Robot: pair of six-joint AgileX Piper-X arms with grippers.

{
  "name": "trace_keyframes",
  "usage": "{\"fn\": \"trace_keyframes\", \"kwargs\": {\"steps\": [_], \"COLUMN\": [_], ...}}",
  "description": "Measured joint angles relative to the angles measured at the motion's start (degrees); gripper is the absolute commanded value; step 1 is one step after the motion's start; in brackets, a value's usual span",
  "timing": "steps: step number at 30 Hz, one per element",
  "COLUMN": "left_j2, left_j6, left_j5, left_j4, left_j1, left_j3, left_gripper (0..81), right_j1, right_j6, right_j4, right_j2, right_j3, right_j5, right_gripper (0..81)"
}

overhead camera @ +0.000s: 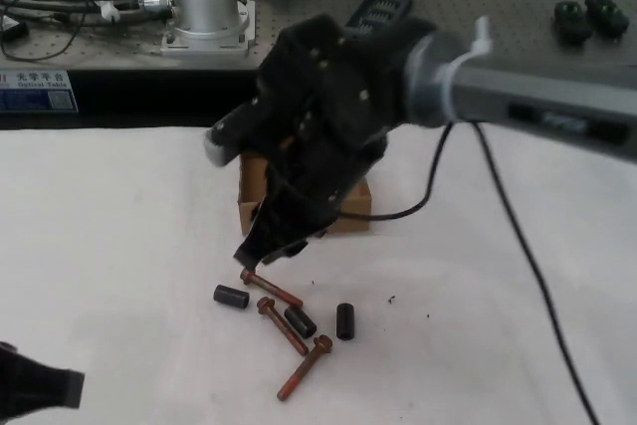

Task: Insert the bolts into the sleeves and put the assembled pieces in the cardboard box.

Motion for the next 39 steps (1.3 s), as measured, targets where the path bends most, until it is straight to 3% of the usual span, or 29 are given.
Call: {"fn": "trace_keyframes", "kwargs": {"steps": [12,19,39], "left_j2": [-10.92,-16.17,-18.91], "left_j6": [0.0,0.0,0.0], "left_j5": [0.0,0.0,-0.13], "left_j4": [5.56,8.87,13.32], "left_j1": [0.0,0.0,0.0], "left_j3": [0.23,0.23,1.69], "left_gripper": [14.0,14.0,14.0], "right_j1": [0.75,1.18,3.1], "right_j6": [-3.68,-6.89,-7.53], "right_j4": [1.86,2.01,2.01], "right_j2": [8.92,9.94,11.56], "right_j3": [-6.31,-7.4,-7.58], "right_j5": [5.24,7.49,7.8], "right_gripper": [31.3,20.7,20.5]}}
